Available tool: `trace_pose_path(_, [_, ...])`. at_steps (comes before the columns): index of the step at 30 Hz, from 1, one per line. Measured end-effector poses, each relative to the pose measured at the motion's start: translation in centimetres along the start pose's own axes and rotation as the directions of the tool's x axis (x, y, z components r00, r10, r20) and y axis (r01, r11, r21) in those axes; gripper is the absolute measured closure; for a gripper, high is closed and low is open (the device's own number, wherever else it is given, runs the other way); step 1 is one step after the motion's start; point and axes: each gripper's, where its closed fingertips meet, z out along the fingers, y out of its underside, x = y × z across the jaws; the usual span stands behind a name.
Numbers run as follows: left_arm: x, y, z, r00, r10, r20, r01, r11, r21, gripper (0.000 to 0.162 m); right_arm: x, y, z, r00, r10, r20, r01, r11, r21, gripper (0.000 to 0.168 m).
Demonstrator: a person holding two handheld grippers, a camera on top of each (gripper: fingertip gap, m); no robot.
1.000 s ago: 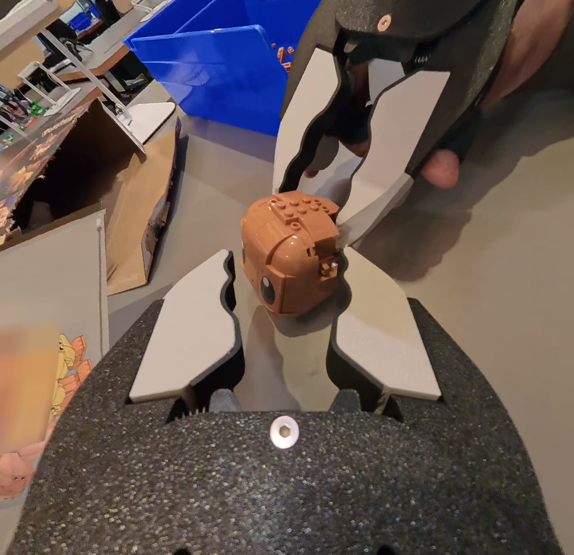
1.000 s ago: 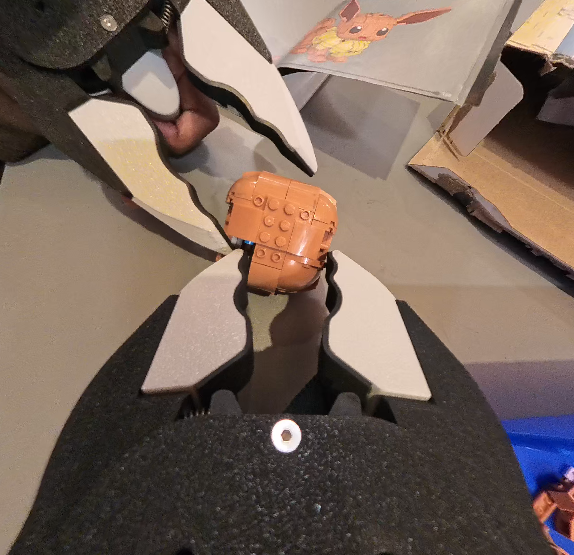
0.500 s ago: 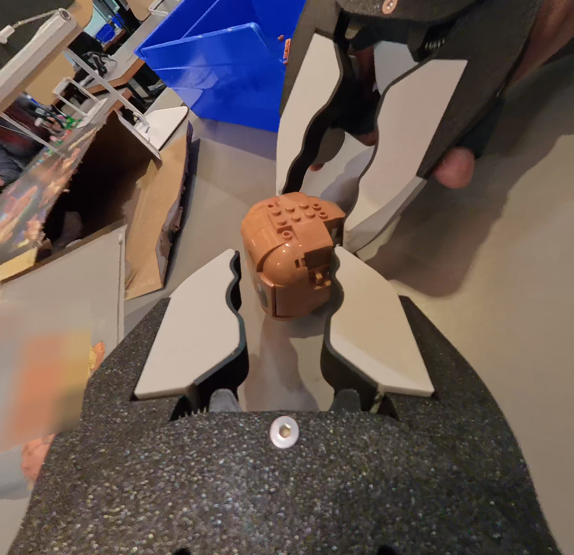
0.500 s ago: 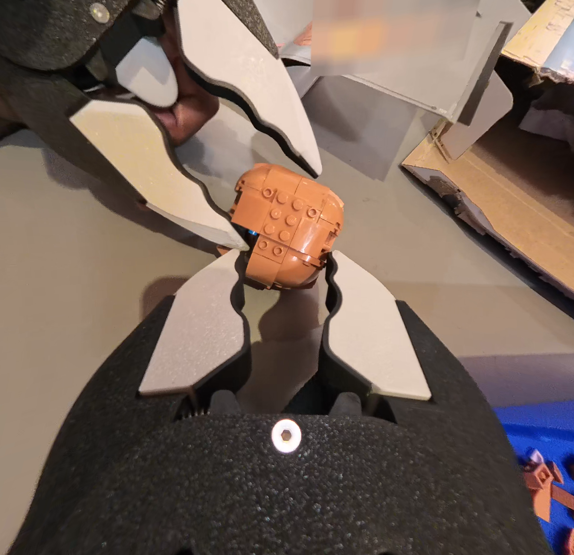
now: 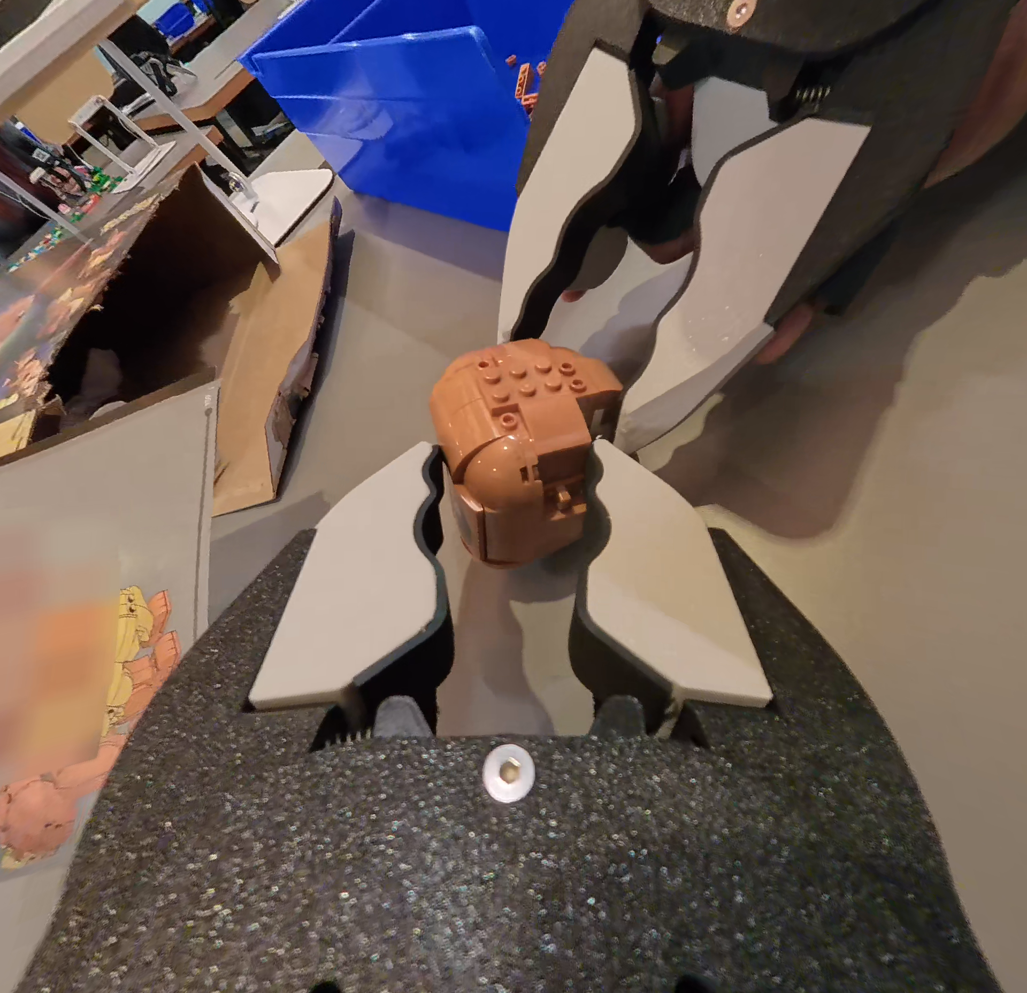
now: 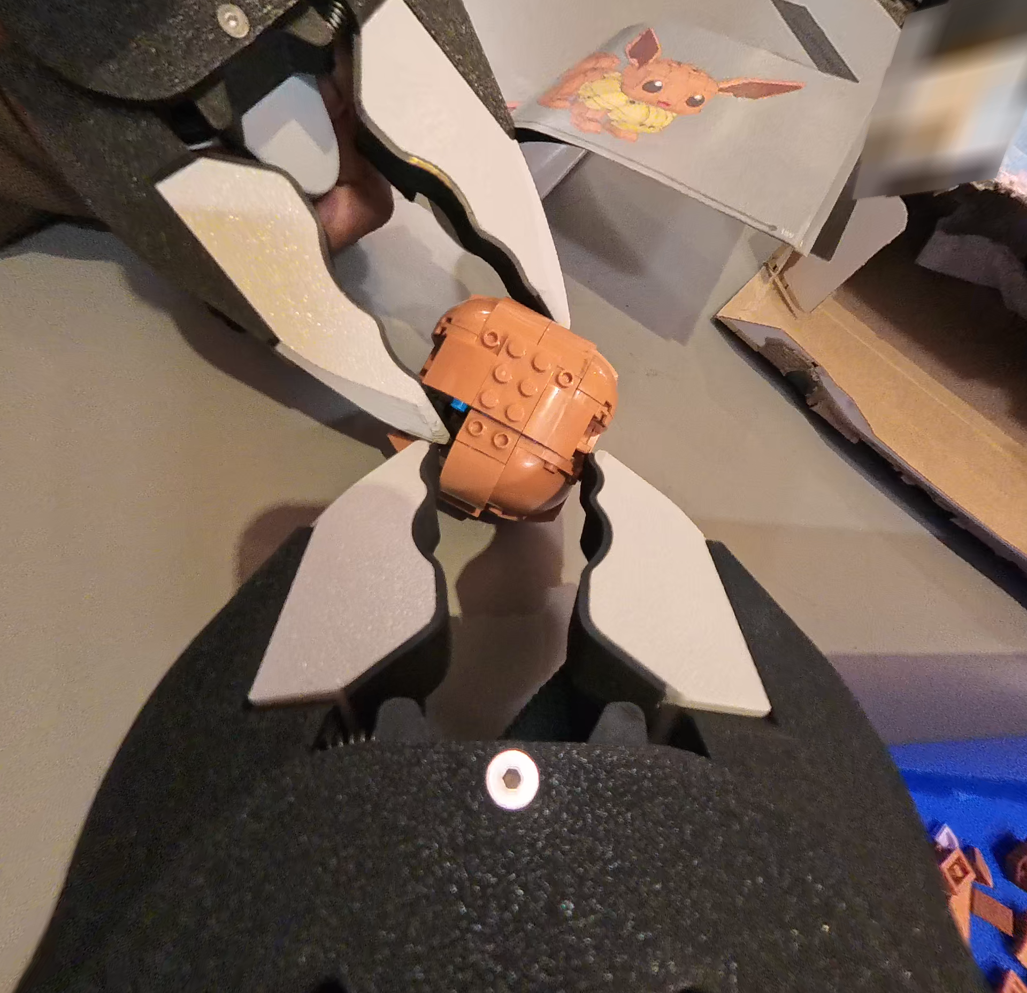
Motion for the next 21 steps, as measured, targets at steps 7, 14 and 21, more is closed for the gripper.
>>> trace_pose_path(7, [0.2,-0.1,-0.1,0.999,-0.036,-0.033,0.037,0.999,0.015,0.113,-0.2,0.0,-0.4,0.998,-0.047,0.041,0.045,0.998,0.033,0.125])
trace_pose_path(14, [-0.9,0.7,-0.6,0.991,-0.128,-0.021,0.129,0.992,0.002,0.114,-0.6,0.7,-0.5,0.993,-0.104,0.059,0.103,0.995,0.008,0.125])
trace_pose_path(21, [-0.7,0.6,-0.4,0.994,-0.112,-0.016,0.112,0.994,-0.003,0.113,1.1,-0.1,-2.1,0.999,-0.045,0.016,0.044,0.995,0.092,0.125])
